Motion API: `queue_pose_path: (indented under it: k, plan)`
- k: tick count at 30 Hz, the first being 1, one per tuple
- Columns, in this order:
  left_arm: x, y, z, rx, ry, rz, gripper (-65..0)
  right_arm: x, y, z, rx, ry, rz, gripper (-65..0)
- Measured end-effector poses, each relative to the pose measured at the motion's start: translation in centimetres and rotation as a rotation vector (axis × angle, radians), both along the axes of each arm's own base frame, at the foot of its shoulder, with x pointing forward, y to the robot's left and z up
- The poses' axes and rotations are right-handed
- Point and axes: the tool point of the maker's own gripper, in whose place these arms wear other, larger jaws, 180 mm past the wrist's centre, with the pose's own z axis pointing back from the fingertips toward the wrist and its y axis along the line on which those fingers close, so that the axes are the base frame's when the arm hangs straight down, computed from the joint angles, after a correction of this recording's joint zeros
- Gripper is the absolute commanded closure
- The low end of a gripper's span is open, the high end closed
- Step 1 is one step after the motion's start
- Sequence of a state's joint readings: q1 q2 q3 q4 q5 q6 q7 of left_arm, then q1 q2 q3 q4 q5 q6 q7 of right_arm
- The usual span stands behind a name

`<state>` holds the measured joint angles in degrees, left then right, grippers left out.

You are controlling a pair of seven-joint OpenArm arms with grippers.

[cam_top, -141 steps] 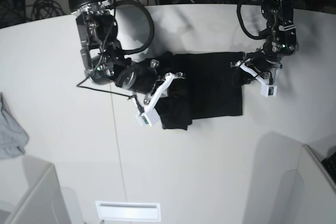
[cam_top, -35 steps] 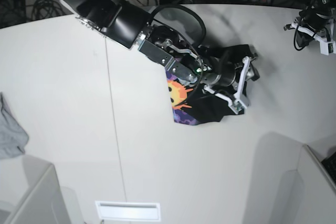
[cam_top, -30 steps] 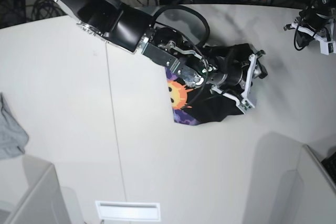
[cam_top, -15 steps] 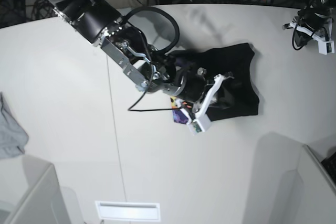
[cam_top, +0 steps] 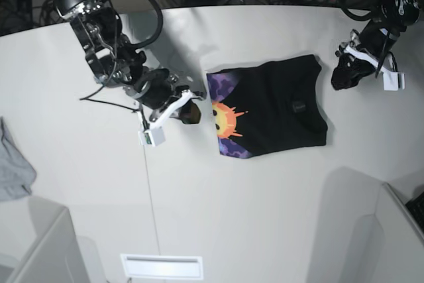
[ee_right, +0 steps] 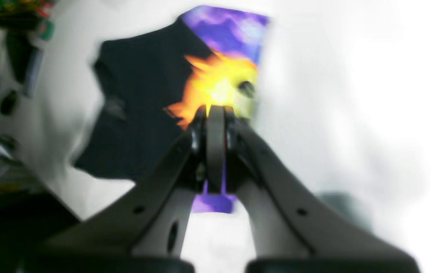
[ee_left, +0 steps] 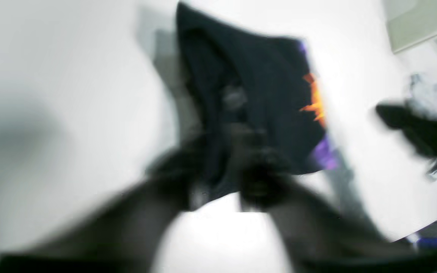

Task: Fold the T-shirt properly
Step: 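Lay the folded end down, open the right gripper and withdraw it, then grasp the folded shirt's edge with the left gripper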

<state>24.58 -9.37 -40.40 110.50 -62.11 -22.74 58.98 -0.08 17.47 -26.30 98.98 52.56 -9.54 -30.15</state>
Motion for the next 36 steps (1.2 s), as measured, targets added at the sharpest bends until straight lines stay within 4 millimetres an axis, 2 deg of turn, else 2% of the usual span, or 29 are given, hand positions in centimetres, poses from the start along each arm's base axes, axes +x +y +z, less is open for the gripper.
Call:
queue_pose_path:
  k: [3, 4, 6, 11, 15, 20, 22, 25, 26, 28, 32, 36]
  plan:
    - [1.8, 0.0, 0.1, -0.015, -0.02, -0.003, -48.5, -0.8, -0.9, -0.9, -0.022, 0.02, -0.002, 0.0]
    - [2.2, 0.0, -0.2, -0.026, -0.011, 0.003, -53.5, -1.1, -1.0, -1.2, -0.027, 0.028, 0.0, 0.0]
    - [2.8, -0.1, -1.5, -0.06, 0.017, 0.02, -58.6, -1.7, -1.4, -1.8, -0.039, 0.043, 0.001, 0.0]
    - [3.7, -0.4, -6.1, -0.035, 0.161, 0.023, -57.8, -2.7, -2.2, -2.4, -0.06, 0.062, 0.004, 0.0]
    - [5.4, -3.1, -7.4, -0.071, 0.18, -0.038, -57.8, -2.6, -1.5, -1.3, -0.036, 0.035, 0.014, 0.0]
    - [7.1, -4.5, -9.3, -0.144, 0.218, -0.059, -57.8, -2.6, -1.5, -1.3, -0.036, 0.037, 0.013, 0.0]
    - [8.0, -5.1, -9.5, -0.161, 0.217, -0.07, -57.8, -2.4, -2.0, -1.2, -0.033, 0.037, -0.007, 0.0]
    - [8.5, -6.4, -9.7, -0.182, 0.216, -0.098, -57.4, -1.9, -3.9, -1.4, -0.036, 0.042, -0.068, 0.0]
    - [8.7, -6.6, -9.7, -0.177, 0.209, -0.104, -56.1, -1.7, -4.5, -1.3, -0.038, 0.04, -0.085, 0.0]
    - [9.0, -7.4, -10.2, -0.18, 0.216, -0.104, -48.1, -1.5, -5.5, -1.4, -0.043, 0.038, -0.119, 0.0]
    - [9.1, -9.1, -11.5, -0.204, 0.257, -0.105, -25.7, -1.4, -8.0, -1.7, -0.052, 0.052, -0.19, 0.0]
    - [8.6, -8.6, -12.1, -0.187, 0.296, -0.124, -4.3, -1.7, -11.4, -2.2, -0.071, 0.067, -0.286, 0.0]
